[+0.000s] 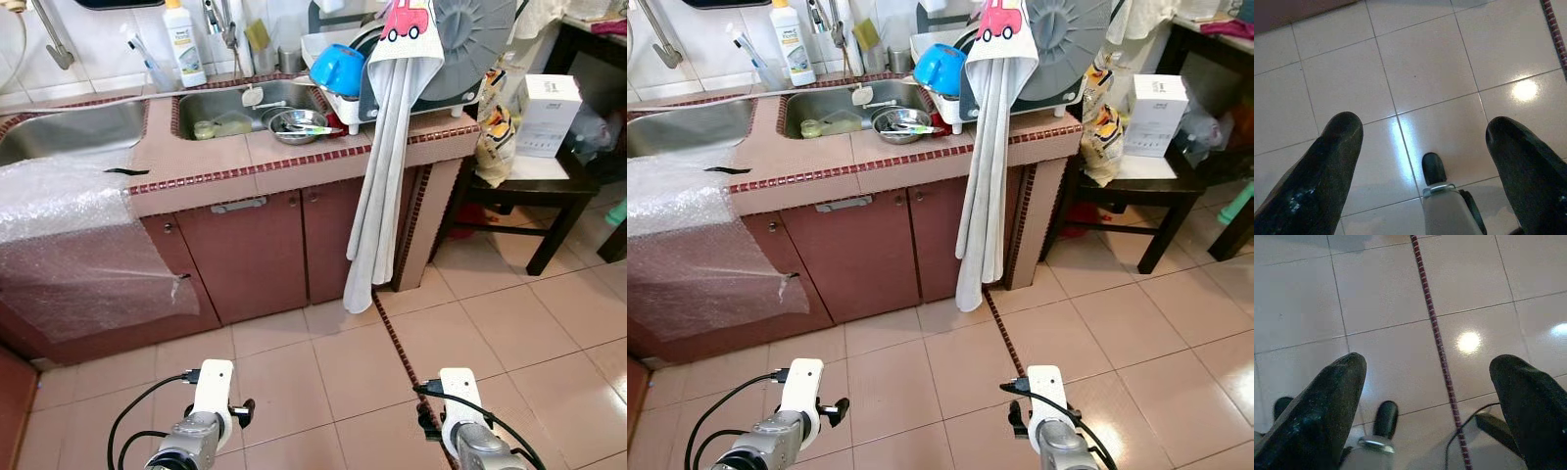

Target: Kitchen organization

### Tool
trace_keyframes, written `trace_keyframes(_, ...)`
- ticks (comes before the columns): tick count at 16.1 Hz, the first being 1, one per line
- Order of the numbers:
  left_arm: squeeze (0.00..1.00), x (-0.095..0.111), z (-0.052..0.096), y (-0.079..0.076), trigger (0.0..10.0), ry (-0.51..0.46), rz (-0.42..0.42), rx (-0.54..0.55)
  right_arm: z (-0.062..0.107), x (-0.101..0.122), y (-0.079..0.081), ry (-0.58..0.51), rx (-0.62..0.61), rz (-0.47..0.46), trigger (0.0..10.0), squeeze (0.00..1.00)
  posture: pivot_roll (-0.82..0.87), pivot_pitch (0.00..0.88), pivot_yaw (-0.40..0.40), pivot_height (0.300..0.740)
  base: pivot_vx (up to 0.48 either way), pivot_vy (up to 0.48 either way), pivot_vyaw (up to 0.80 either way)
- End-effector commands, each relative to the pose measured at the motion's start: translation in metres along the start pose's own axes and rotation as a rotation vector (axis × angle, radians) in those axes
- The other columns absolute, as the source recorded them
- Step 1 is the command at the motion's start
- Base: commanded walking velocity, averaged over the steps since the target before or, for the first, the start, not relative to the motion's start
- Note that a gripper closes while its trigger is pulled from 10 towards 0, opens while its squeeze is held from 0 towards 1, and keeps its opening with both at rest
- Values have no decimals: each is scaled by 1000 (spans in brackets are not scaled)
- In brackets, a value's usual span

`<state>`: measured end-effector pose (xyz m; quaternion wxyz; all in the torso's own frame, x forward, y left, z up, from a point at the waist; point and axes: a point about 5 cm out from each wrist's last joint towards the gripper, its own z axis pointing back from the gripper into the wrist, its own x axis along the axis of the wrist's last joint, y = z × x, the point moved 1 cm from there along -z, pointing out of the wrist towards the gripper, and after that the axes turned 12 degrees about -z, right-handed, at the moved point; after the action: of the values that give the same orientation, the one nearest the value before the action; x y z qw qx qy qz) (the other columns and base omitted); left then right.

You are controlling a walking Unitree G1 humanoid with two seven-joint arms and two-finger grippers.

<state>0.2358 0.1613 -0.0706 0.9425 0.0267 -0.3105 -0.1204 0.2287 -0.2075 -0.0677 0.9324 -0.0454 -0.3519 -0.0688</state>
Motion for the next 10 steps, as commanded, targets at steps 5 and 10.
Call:
trace_keyframes(5,0,0,1,7,10000,-24,-31,10,0,-3,5,5,8,49,10000,0,-46,0,67,740,0,0,320)
trace_keyframes(10,0,8,1,13,10000,-58,-85,2,2,-13,5,24,-17,54,10000,0,-43,0,93,740,0,0,320)
